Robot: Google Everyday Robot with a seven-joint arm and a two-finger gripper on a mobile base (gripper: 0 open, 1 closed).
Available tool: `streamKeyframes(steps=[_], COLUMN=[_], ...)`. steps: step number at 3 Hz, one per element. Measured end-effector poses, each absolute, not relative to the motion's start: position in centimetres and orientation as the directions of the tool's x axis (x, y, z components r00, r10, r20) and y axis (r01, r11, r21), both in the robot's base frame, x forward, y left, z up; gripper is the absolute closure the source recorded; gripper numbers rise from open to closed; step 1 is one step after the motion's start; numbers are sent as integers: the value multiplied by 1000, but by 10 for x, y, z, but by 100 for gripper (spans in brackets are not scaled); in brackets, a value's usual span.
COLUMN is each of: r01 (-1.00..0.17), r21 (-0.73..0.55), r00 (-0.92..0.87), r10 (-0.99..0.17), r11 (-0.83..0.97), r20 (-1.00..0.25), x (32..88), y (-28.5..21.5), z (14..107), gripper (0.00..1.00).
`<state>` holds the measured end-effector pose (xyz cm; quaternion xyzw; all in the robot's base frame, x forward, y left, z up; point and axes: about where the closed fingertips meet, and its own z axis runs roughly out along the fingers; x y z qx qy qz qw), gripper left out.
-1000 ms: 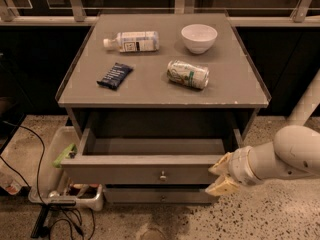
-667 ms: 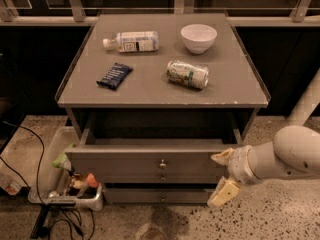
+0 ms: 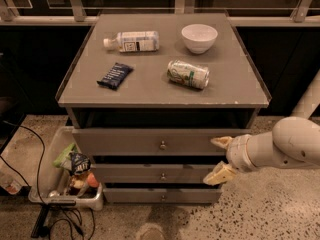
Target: Close top drawer
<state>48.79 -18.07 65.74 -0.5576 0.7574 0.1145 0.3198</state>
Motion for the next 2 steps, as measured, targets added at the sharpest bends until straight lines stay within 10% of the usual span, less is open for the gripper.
streamKeyframes(steps=[2], r01=[-918], r21=[-183], r00=[-174], r10=[-772], r11=[352], r20=[-612], x=[488], y=[-181], z=[657], gripper=[0])
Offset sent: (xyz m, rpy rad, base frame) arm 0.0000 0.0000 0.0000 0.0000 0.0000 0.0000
